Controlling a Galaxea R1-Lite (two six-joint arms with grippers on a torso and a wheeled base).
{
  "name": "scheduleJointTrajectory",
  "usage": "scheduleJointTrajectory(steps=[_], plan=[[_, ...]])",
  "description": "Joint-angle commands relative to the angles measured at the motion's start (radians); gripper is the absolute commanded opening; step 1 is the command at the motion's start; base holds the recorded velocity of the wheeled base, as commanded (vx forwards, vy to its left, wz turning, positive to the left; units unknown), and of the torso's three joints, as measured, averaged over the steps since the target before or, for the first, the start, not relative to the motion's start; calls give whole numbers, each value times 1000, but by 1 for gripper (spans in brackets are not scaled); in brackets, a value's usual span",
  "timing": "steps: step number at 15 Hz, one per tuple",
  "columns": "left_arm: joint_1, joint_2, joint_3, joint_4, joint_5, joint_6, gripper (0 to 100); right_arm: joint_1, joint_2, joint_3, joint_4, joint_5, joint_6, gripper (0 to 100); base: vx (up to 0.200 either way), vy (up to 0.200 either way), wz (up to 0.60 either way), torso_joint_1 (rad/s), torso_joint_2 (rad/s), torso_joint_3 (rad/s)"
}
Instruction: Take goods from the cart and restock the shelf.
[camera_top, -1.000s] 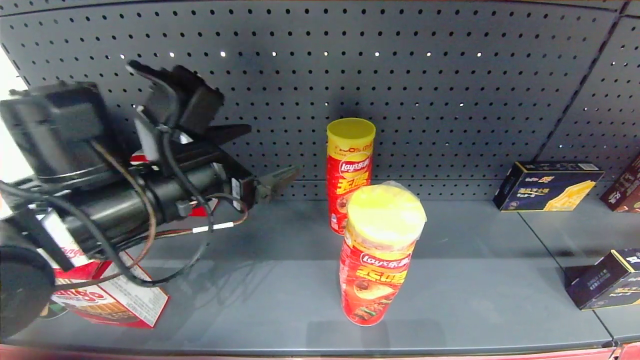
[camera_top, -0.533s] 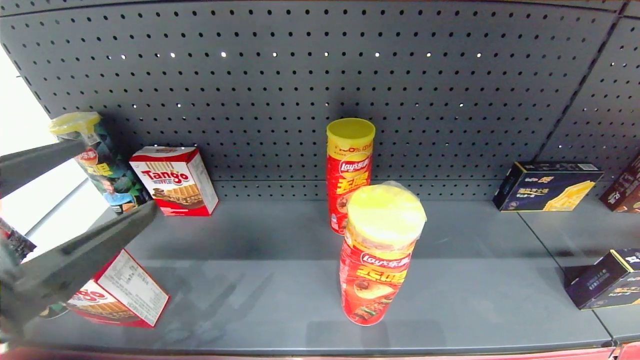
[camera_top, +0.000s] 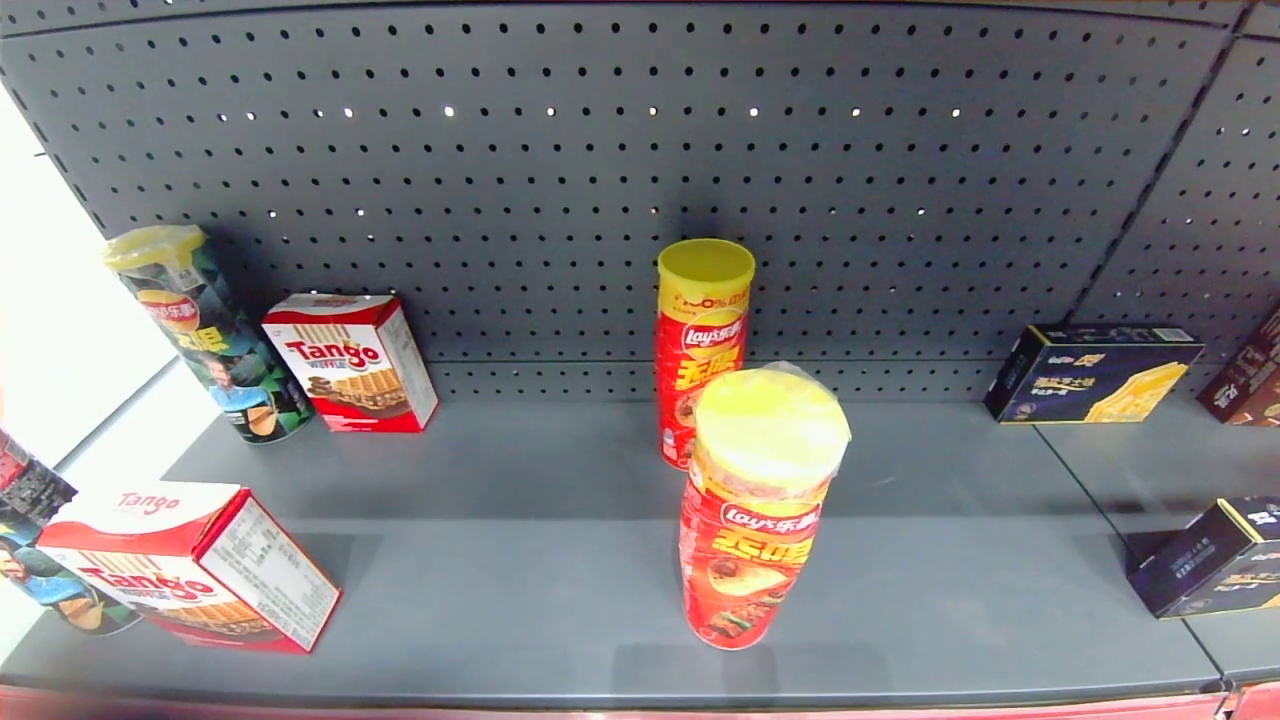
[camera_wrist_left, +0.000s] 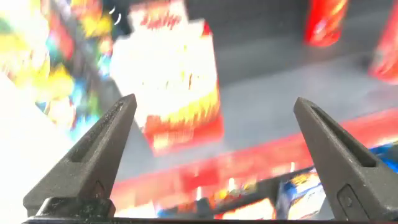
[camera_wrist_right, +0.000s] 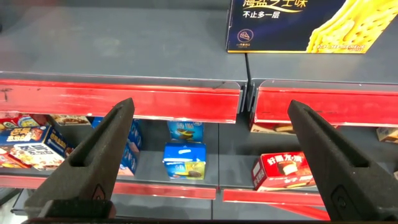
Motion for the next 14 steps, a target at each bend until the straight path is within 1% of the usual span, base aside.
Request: scheduleJointTrajectory(steps=[1, 4, 8, 10, 11, 12, 13, 14], plan=[[51, -169, 49, 81, 0, -1, 100, 1, 2, 0, 0, 0, 0, 100, 0, 0, 0, 0, 0, 0], [51, -169, 49, 200, -1, 13, 100, 1, 2, 0, 0, 0, 0, 100, 0, 0, 0, 0, 0, 0], [51, -169, 49, 205, 0, 5, 100, 1, 2, 0, 0, 0, 0, 100, 0, 0, 0, 0, 0, 0], [51, -169, 49, 205, -6, -10, 100, 1, 2, 0, 0, 0, 0, 100, 0, 0, 0, 0, 0, 0], [51, -169, 49, 207, 19, -18, 100, 1, 2, 0, 0, 0, 0, 100, 0, 0, 0, 0, 0, 0], [54, -169, 49, 243, 135, -53, 100, 1, 2, 0, 0, 0, 0, 100, 0, 0, 0, 0, 0, 0], [55, -169, 49, 245, 154, -90, 100, 1, 2, 0, 0, 0, 0, 100, 0, 0, 0, 0, 0, 0], [55, -169, 49, 257, 146, -88, 100, 1, 2, 0, 0, 0, 0, 100, 0, 0, 0, 0, 0, 0]])
